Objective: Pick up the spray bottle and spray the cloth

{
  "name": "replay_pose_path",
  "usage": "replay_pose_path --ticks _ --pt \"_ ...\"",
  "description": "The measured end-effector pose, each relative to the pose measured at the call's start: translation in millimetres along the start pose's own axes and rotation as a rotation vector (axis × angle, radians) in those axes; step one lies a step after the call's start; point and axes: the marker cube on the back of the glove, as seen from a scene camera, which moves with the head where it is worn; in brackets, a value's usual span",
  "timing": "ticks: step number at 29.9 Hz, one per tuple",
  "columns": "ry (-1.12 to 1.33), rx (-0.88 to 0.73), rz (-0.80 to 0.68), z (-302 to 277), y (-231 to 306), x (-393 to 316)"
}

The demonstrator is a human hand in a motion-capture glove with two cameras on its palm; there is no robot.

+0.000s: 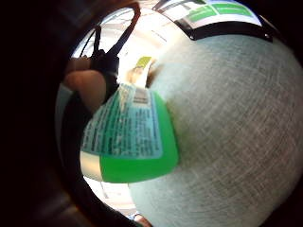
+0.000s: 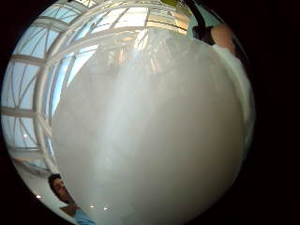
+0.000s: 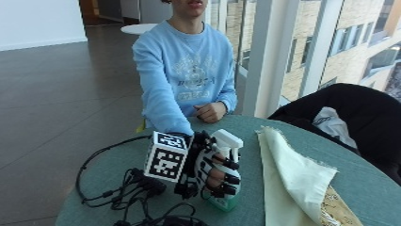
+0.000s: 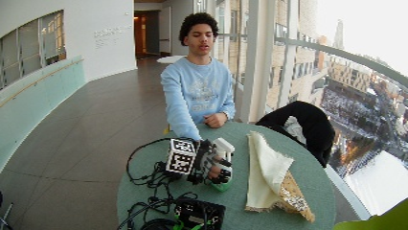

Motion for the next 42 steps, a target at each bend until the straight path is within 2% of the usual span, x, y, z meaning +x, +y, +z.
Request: replay_pose_path --ticks 5,15,26,42 --pt "0.019 0.005 -0.042 -1 2 -7" --pt "0.199 -0.126 -0.126 -9 -9 -63" --pt "0.478 -0.404 0.039 25 -30 -96" --pt "0.615 -0.524 0.121 50 -31 -89"
